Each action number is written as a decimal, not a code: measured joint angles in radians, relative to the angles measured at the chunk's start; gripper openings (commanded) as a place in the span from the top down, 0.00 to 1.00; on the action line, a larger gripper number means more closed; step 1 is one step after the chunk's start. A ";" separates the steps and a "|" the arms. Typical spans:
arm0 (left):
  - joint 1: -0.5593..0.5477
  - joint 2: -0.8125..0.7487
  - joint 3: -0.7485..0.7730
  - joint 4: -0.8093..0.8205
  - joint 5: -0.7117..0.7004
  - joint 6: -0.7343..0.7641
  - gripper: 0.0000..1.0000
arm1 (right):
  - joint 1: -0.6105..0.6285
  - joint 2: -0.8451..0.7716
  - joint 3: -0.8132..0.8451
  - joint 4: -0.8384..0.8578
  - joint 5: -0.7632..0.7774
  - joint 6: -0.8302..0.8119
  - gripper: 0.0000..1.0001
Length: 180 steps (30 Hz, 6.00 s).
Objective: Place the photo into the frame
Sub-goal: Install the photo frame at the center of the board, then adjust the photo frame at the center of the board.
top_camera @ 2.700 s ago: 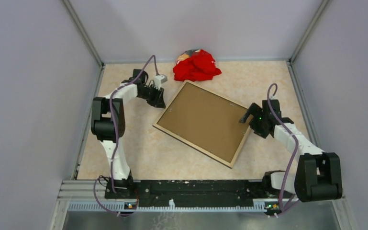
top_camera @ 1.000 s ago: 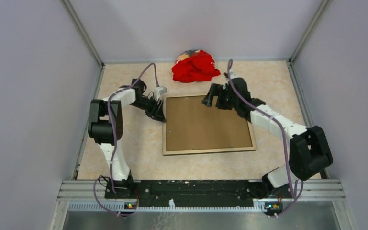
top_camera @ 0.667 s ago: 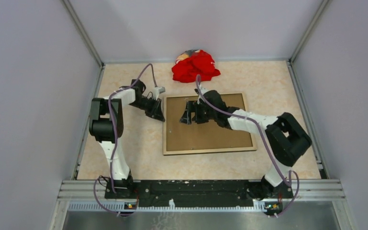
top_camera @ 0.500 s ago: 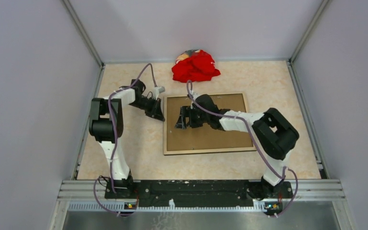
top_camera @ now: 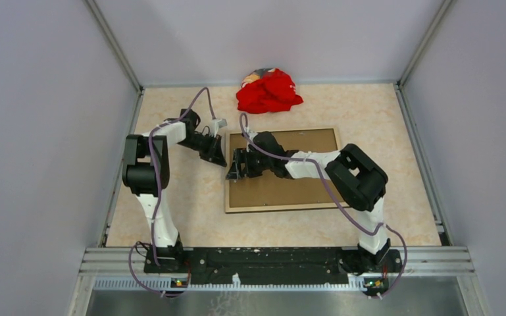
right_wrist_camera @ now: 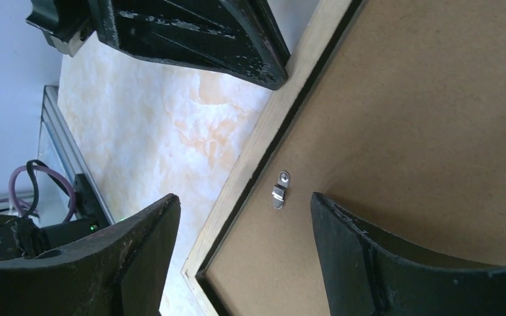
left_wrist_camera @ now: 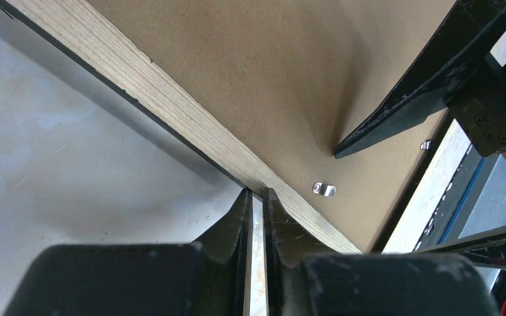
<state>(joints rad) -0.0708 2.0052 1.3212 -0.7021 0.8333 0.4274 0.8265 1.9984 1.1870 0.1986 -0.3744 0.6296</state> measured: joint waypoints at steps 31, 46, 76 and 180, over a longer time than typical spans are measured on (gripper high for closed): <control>0.000 -0.001 0.000 0.000 -0.003 -0.006 0.89 | 0.018 0.042 0.013 0.063 -0.076 0.079 0.30; 0.000 -0.002 0.000 -0.001 -0.003 0.002 0.89 | 0.018 0.064 0.014 0.110 -0.084 0.121 0.30; 0.004 -0.027 -0.010 -0.039 -0.089 0.158 0.80 | -0.297 -0.455 -0.200 -0.092 0.006 0.094 0.05; -0.098 -0.136 -0.155 -0.132 -0.116 0.345 0.66 | -0.692 -0.338 -0.242 -0.428 0.171 0.129 0.03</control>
<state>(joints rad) -0.1688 1.8690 1.1664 -0.8337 0.7170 0.7727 0.1349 1.6608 0.9451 -0.2291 -0.2039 0.7589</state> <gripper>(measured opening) 0.320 0.972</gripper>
